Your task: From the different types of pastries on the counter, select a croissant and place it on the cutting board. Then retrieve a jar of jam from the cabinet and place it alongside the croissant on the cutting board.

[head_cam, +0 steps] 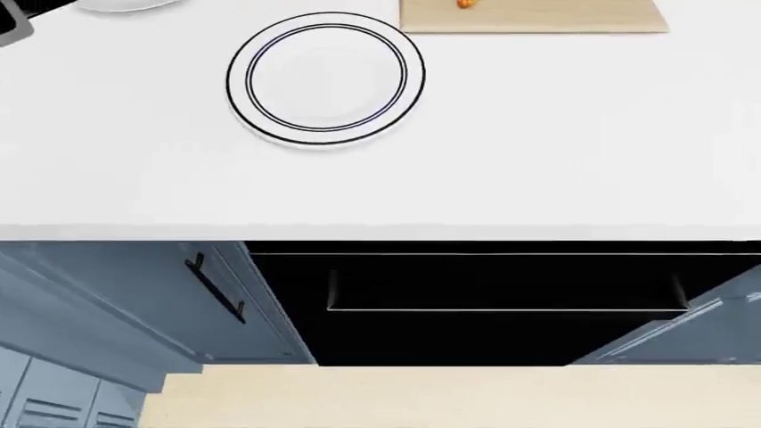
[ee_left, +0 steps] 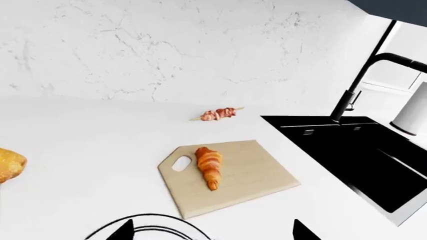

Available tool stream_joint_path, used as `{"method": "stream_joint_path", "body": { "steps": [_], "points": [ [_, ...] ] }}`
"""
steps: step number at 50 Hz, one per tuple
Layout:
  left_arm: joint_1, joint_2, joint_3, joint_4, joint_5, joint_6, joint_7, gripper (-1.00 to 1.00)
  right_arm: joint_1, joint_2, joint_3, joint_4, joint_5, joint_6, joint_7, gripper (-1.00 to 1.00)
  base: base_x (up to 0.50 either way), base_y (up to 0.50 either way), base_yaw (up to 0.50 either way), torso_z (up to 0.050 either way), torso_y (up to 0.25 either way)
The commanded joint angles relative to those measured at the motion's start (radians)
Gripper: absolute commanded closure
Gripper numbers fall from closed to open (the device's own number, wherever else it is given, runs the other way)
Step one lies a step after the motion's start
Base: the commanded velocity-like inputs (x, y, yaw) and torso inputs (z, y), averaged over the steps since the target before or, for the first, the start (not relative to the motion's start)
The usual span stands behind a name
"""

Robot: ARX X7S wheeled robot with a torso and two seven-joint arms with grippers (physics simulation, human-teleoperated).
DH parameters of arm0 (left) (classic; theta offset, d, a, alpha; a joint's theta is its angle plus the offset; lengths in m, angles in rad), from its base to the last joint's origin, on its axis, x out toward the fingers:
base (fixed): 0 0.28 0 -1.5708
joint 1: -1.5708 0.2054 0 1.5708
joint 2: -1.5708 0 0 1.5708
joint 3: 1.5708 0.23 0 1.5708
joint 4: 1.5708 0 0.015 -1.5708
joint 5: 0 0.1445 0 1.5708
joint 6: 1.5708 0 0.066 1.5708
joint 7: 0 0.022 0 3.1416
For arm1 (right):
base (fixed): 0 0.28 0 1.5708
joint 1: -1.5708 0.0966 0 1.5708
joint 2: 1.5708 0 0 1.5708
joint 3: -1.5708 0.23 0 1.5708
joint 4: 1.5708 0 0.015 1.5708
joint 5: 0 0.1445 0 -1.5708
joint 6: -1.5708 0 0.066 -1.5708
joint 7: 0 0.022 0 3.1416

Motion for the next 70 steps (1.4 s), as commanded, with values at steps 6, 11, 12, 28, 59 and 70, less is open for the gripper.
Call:
{"method": "stream_joint_path", "body": {
  "steps": [6,11,12,28,59,70],
  "points": [
    [0.032,-0.01,0.0,0.018,0.003,0.012,0.015,-1.0,0.021,0.015,-0.022,-0.027,0.04,-0.019,0.025,-1.0,0.0,-0.44,0.0,0.0,0.0],
    [0.031,-0.017,-0.003,0.022,-0.009,0.012,0.008,-1.0,0.023,0.012,-0.029,-0.032,0.036,-0.026,0.024,-1.0,0.0,-0.42,0.0,0.0,0.0],
    [0.03,-0.018,-0.004,0.023,-0.015,0.012,0.004,-1.0,0.023,0.011,-0.03,-0.033,0.034,-0.027,0.023,-1.0,0.0,-0.42,0.0,0.0,0.0],
    [-0.002,-0.026,-0.007,0.034,-0.114,0.013,-0.09,-1.0,0.064,0.035,-0.055,-0.028,0.053,-0.034,0.021,-1.0,-0.02,-0.42,0.0,0.0,0.0],
    [0.001,-0.034,-0.001,0.026,-0.109,0.032,-0.07,-1.0,0.023,0.027,-0.058,-0.05,-0.036,-0.061,-0.055,-1.0,0.0,-0.49,0.0,0.0,0.0],
    [0.042,-0.031,0.007,0.023,-0.01,0.056,0.027,-1.0,0.082,0.068,-0.096,-0.034,0.073,-0.07,0.004,-1.0,0.0,-0.49,0.0,0.0,0.0]
  ]
}}
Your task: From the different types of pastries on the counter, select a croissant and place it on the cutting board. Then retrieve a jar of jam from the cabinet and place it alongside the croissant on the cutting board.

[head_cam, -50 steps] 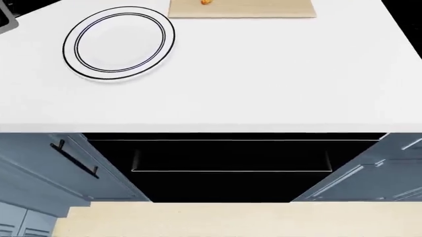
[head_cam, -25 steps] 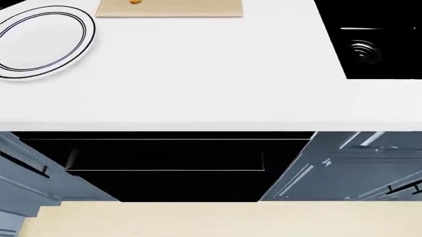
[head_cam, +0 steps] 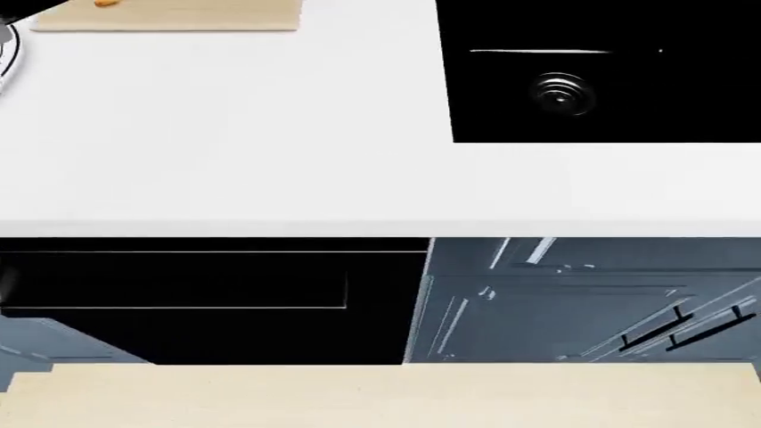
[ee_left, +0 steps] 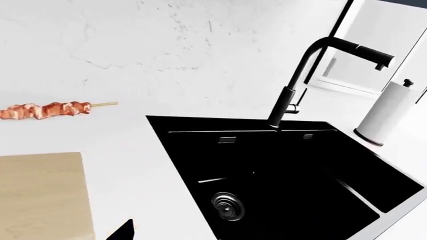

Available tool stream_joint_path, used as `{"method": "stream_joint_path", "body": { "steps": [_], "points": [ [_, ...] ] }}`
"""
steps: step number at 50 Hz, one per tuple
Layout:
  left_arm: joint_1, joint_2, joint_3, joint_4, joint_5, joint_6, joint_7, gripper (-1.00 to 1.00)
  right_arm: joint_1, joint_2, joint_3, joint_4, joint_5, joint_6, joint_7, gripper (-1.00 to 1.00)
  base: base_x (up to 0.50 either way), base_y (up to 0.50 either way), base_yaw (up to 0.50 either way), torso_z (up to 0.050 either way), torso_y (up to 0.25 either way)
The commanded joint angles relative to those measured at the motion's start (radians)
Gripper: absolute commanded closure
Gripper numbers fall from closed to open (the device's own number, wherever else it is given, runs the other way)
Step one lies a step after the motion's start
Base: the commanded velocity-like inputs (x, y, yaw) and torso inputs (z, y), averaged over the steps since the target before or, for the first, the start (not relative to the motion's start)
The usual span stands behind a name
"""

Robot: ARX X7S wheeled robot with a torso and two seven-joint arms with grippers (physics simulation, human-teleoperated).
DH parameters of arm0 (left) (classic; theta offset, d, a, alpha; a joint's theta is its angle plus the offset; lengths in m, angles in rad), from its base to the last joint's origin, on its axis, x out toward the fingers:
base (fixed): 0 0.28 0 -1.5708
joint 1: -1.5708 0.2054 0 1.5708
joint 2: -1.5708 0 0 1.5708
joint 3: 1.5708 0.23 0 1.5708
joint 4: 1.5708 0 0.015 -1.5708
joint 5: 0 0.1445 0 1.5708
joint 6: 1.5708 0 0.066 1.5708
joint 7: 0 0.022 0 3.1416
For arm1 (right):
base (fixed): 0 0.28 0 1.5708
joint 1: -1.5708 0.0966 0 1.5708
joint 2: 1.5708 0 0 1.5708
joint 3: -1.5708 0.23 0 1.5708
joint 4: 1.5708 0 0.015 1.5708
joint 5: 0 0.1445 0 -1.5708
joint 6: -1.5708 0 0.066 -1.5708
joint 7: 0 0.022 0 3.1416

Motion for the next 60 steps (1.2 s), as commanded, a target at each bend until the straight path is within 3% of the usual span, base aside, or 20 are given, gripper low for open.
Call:
{"method": "stream_joint_path", "body": {
  "steps": [1,6,41,55,60],
  "points": [
    [0.028,0.001,0.006,0.0,0.061,0.019,0.058,-1.0,0.032,0.029,-0.024,0.006,0.065,-0.01,0.028,-1.0,0.0,-0.31,0.0,0.0,0.0],
    [0.033,0.001,0.006,0.013,0.048,0.022,0.038,-1.0,0.037,0.042,-0.023,0.005,0.073,-0.009,0.021,-1.0,0.0,-0.03,0.0,0.0,0.016],
    [0.037,-0.016,-0.002,0.012,0.014,0.044,0.013,-1.0,-0.013,-0.013,-0.017,-0.014,-0.112,-0.038,-0.102,-1.0,0.0,0.0,0.0,-0.025,0.25],
    [0.036,-0.022,-0.012,0.009,-0.008,0.059,-0.006,-1.0,0.032,-0.02,-0.037,0.013,-0.119,-0.034,-0.118,-1.0,0.0,0.0,0.0,-0.037,0.247],
    [0.05,-0.033,-0.041,0.041,-0.019,0.087,-0.029,-1.0,0.07,-0.044,-0.051,0.052,-0.171,-0.026,-0.168,-1.0,0.0,0.0,0.0,0.0,0.0]
  ]
}}
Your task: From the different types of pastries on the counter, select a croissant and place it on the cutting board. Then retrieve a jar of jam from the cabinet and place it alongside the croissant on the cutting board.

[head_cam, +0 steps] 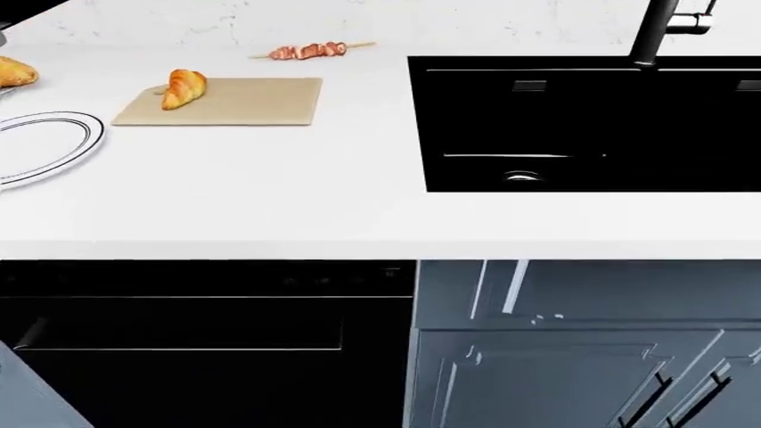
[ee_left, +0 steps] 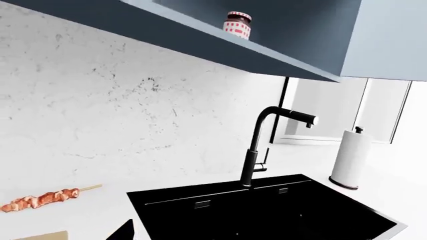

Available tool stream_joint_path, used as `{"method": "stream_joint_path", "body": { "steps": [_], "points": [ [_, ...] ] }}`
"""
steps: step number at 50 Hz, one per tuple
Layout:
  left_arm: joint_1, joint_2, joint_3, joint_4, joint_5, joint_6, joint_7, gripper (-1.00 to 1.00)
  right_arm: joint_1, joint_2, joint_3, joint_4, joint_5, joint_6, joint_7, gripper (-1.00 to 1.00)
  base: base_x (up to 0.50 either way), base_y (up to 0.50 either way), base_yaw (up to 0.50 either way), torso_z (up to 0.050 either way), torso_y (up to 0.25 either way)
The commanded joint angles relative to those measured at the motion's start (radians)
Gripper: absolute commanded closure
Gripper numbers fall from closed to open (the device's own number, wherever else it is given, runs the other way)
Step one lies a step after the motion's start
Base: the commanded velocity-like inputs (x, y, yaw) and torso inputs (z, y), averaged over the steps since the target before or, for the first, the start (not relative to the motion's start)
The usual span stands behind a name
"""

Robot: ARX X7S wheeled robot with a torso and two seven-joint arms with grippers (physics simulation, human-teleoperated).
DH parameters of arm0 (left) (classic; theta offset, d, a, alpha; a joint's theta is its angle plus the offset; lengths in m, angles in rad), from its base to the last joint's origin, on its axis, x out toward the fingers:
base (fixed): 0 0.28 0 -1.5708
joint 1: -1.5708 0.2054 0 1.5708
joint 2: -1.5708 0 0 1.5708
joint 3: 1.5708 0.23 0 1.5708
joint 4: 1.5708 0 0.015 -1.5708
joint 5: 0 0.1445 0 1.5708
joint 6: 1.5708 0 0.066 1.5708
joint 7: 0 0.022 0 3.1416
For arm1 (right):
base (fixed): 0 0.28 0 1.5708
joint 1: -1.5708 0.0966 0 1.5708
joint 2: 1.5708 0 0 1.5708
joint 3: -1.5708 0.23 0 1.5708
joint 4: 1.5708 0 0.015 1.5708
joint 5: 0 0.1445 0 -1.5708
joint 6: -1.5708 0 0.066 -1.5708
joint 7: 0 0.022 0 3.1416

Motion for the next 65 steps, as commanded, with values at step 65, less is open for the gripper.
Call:
{"method": "stream_joint_path", "body": {
  "steps": [65],
  "points": [
    [0.002,-0.084,-0.078,0.116,-0.45,0.127,-0.279,-1.0,0.396,-0.656,0.303,0.922,-2.281,-0.111,-1.425,-1.0,0.03,0.0,0.0,0.05,0.0]
  ]
}}
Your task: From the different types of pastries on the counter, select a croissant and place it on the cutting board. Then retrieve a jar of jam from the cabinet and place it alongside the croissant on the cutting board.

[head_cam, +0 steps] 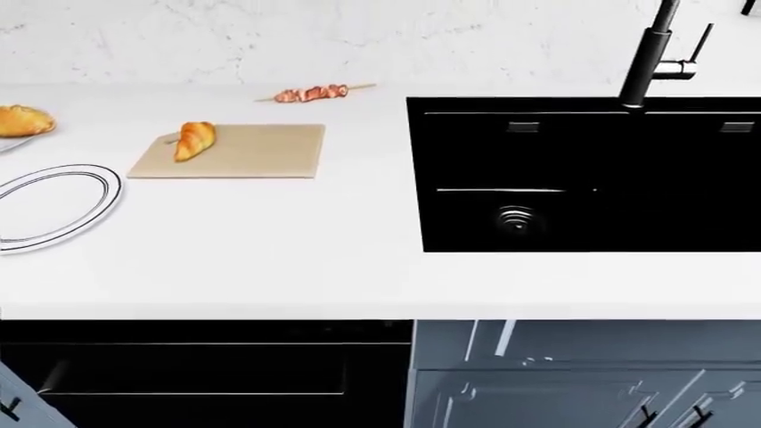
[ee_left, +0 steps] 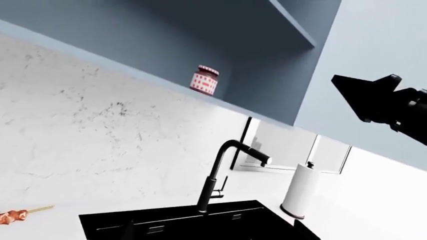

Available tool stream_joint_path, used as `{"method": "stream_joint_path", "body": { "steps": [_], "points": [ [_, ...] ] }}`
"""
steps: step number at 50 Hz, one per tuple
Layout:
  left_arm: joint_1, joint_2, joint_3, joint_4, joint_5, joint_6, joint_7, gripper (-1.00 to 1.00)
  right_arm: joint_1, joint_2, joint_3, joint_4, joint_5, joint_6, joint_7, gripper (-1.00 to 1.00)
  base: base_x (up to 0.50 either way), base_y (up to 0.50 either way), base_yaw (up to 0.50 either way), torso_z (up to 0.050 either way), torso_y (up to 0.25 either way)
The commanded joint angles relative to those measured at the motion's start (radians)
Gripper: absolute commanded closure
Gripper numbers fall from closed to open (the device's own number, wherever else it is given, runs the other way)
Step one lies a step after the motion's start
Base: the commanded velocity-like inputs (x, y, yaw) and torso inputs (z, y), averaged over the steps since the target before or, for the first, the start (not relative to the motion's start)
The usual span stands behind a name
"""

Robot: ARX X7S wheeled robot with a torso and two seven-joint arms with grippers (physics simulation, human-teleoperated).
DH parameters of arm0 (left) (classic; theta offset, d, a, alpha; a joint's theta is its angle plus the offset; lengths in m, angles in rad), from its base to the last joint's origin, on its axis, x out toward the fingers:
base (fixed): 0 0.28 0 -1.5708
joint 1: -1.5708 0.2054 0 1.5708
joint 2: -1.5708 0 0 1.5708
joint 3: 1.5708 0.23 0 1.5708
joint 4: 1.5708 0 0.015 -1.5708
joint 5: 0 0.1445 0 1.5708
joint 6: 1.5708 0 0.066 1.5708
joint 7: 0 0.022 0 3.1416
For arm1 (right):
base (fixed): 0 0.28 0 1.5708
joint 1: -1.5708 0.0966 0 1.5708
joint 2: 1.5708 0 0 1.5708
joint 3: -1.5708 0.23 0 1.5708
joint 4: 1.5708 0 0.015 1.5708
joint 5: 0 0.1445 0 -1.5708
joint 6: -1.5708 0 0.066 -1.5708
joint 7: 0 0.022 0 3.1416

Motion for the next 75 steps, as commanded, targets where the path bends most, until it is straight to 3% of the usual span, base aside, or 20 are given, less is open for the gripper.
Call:
{"method": "stream_joint_path", "body": {
  "steps": [1,9,75],
  "points": [
    [-0.001,-0.009,-0.009,0.015,-0.026,0.012,-0.007,-1.0,0.001,0.0,0.012,0.029,0.068,0.011,0.047,-1.0,0.17,0.0,0.0,0.05,0.0],
    [0.01,-0.011,-0.01,0.014,-0.024,0.007,0.011,-1.0,0.001,0.017,0.015,0.048,0.141,0.019,0.098,-1.0,0.17,0.0,0.0,0.019,0.0],
    [0.002,-0.021,0.004,-0.005,0.012,0.016,0.056,-1.0,0.001,0.01,0.009,0.103,0.104,-0.026,0.067,-1.0,0.17,0.0,0.0,0.0,0.0]
  ]
}}
